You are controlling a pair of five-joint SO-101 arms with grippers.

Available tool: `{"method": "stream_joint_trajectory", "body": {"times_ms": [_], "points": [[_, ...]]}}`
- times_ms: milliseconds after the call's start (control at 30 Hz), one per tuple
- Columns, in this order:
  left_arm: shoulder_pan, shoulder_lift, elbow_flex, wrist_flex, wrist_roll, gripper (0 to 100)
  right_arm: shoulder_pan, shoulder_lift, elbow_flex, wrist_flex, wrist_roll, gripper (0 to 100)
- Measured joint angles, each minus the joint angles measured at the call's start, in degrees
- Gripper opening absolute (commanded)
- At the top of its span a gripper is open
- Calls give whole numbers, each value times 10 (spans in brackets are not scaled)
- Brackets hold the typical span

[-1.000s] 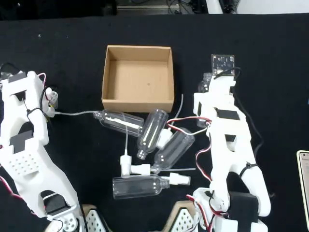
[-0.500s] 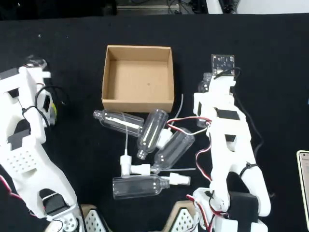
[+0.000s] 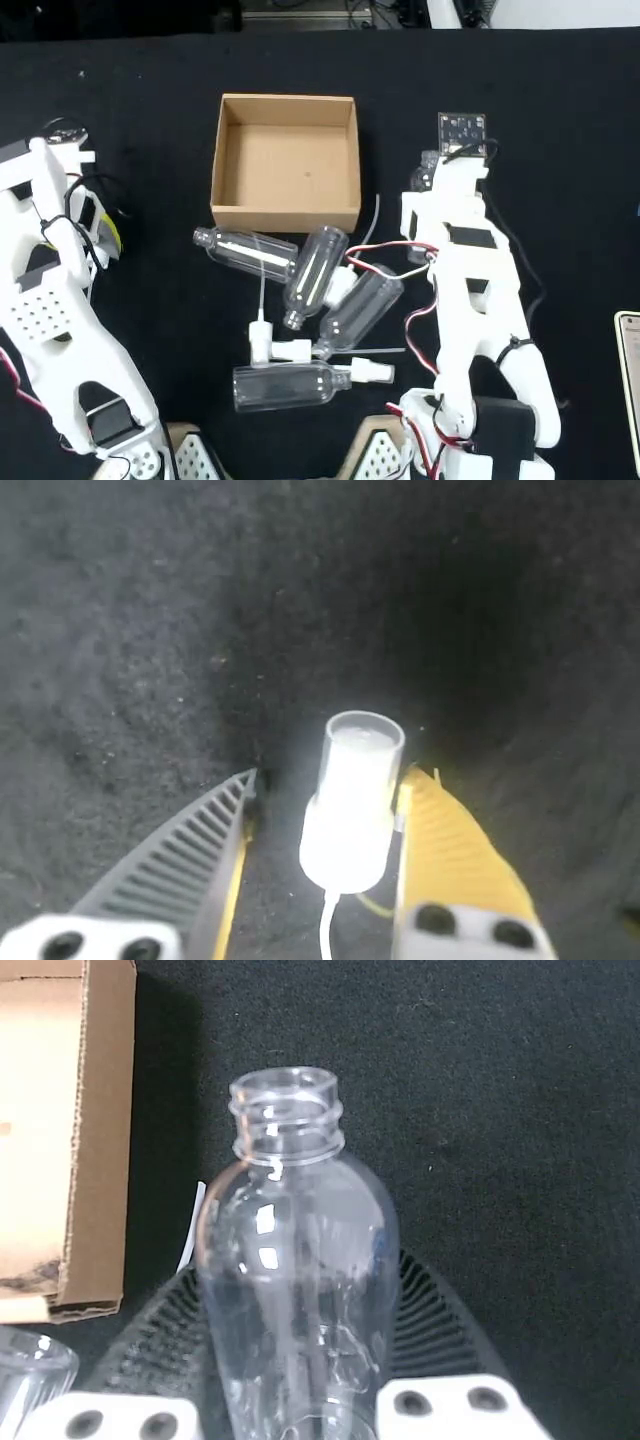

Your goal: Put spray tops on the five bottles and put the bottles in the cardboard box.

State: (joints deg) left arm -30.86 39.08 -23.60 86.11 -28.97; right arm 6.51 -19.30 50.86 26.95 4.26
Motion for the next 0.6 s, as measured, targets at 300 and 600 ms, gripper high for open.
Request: {"method": "stream_joint_trajectory", "body": {"times_ms": [300,600], "points": [[2,1,-5,19,-50,109,0,0,0,0,0,70],[10,2,-7,28,-52,61,0,0,0,0,0,70]]}}
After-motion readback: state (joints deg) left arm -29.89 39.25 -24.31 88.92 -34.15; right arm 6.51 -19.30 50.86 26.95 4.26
